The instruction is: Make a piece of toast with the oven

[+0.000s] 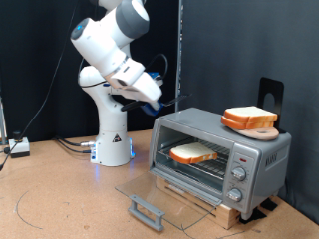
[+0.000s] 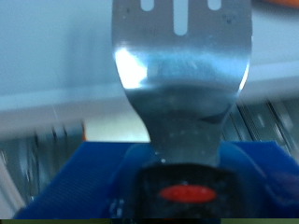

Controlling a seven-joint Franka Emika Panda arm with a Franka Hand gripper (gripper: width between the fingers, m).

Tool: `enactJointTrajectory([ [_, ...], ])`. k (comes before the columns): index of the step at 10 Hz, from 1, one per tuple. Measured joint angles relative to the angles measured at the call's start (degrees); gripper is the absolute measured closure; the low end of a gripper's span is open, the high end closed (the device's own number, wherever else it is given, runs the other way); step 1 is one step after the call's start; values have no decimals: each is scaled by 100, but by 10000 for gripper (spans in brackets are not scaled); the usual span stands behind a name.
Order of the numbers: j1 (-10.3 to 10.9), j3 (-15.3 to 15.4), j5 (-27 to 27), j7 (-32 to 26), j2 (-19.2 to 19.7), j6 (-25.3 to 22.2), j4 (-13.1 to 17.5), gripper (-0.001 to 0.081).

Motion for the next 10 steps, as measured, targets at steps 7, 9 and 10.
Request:
enactJointTrajectory([
  [7,574,1182,360,807,-751,246,-464,412],
  [9,738,1590,616,1254,-1066,327,-576,412],
  [10,813,1618,636,1377,-1193,307,-625,412],
])
